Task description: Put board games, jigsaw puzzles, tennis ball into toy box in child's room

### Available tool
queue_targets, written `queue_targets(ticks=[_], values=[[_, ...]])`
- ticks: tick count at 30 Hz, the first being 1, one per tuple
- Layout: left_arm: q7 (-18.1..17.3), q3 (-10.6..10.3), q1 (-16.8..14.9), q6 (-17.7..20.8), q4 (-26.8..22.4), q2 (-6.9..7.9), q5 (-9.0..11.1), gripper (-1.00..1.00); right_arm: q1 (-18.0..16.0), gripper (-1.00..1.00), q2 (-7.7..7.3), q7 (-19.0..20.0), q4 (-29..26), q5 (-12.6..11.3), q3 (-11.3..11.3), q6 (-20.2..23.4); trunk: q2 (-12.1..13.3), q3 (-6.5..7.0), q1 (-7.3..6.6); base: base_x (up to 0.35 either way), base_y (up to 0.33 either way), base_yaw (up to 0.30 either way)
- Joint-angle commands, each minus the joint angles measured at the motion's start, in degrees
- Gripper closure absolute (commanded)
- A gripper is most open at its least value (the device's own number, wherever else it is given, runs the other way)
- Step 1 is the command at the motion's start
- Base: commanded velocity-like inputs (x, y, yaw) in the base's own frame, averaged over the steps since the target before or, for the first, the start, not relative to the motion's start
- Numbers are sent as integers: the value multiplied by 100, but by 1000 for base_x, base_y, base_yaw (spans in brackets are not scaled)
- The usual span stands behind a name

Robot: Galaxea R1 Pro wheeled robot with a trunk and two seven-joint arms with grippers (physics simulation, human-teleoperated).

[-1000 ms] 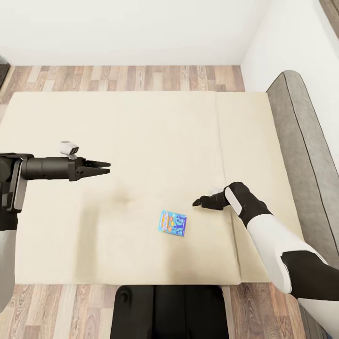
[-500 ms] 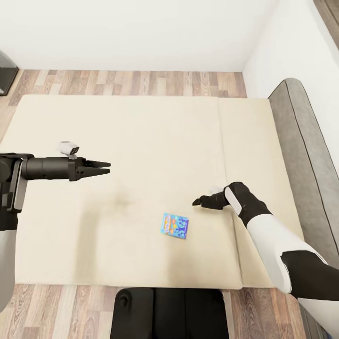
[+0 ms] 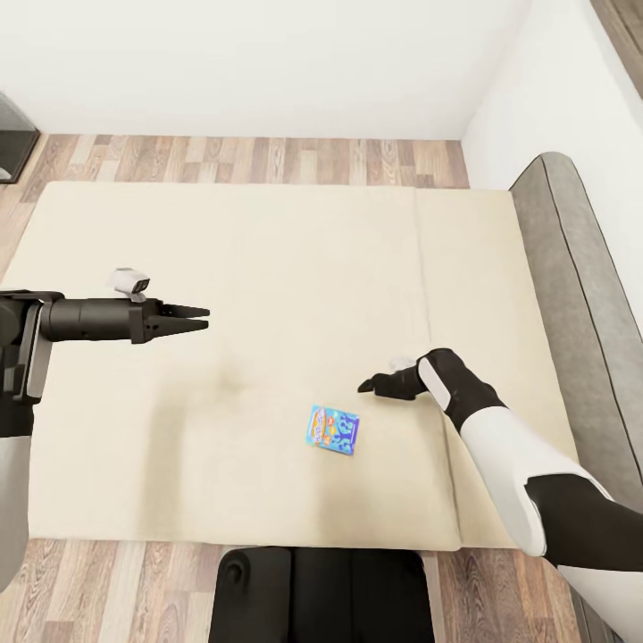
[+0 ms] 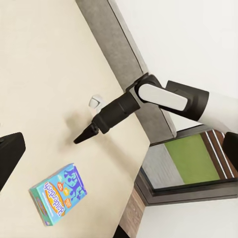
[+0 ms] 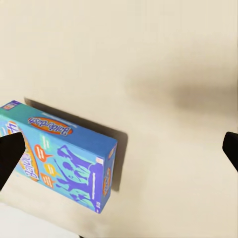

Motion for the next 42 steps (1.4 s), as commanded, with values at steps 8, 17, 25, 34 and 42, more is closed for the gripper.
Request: queue_targets(ticks=[8, 17, 25, 34, 42], values=[[-21, -3, -2, 61, -1, 3, -3, -100, -4, -100, 20, -5, 11, -22, 23, 2, -9, 4, 3, 0, 0, 1], [-21, -3, -2, 61, -1, 3, 0, -100, 5, -100, 24, -5, 21, -28, 23, -186, -9, 65, 3, 0, 0, 0], [-21, -3, -2, 61, -1, 3, 1, -100, 48, -100, 17, -5, 48, -30, 16, -241, -9, 93, 3, 0, 0, 0], [-21, -2, -2, 61, -1, 3, -5, -100, 186, -100, 16, -5, 90, -23, 14, -266, -9, 101, 3, 0, 0, 0], [-21, -3, -2, 61, -1, 3, -5, -100, 253, -100, 12, -5, 160, -28, 14, -450, -9, 103, 3, 0, 0, 0]])
